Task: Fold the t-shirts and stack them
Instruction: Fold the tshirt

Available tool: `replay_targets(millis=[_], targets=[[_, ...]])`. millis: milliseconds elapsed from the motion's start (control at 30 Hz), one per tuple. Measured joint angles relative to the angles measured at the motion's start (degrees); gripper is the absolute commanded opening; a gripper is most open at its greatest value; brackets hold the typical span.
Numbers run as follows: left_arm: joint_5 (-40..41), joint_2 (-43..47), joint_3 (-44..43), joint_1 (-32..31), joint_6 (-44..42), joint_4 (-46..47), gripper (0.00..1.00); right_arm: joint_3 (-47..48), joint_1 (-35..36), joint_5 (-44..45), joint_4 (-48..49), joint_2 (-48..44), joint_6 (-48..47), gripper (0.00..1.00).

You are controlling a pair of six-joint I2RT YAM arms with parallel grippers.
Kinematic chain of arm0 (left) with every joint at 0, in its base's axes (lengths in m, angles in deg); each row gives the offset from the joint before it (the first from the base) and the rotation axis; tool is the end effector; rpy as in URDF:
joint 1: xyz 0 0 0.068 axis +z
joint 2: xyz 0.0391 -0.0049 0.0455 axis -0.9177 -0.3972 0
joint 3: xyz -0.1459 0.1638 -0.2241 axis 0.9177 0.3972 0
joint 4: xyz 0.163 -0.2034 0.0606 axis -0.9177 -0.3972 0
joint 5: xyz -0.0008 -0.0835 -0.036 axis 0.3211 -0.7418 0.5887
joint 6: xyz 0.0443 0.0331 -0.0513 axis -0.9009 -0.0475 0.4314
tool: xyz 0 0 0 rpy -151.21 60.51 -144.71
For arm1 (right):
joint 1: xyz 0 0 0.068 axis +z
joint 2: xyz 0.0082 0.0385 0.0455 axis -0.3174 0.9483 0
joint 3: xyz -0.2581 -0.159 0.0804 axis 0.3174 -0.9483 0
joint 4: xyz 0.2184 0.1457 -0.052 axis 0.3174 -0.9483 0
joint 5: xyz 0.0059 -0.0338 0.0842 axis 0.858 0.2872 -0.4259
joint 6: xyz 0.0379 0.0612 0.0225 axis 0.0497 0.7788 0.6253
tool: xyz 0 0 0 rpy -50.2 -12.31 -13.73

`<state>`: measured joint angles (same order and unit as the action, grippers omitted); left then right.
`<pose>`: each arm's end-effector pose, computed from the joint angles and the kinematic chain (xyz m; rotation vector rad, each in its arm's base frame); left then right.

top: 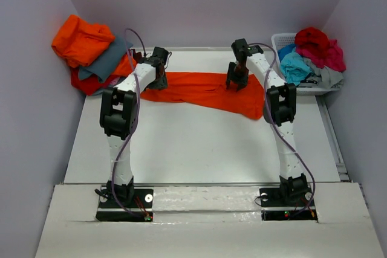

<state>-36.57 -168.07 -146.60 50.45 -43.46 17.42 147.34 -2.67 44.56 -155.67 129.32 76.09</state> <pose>0.4908 -0.1182 0.2271 -0.2399 2.4836 0.2135 0.5448 0.1565 0.1884 0.2764 2.8543 0.1984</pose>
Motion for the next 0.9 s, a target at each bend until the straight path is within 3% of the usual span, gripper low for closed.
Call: replay_targets(millis=[600,900], targets=[[-0.17,-1.01,0.00,-0.44,-0.02,-0.04,0.78,2.64,0.00,4.24,8.13,-0.20,-1.95,0.67],[-0.17,-1.14,0.00,-0.92,-0.02,-0.04,0.78,3.43,0.00,5.42,9.25,-1.18,-2.45,0.67]])
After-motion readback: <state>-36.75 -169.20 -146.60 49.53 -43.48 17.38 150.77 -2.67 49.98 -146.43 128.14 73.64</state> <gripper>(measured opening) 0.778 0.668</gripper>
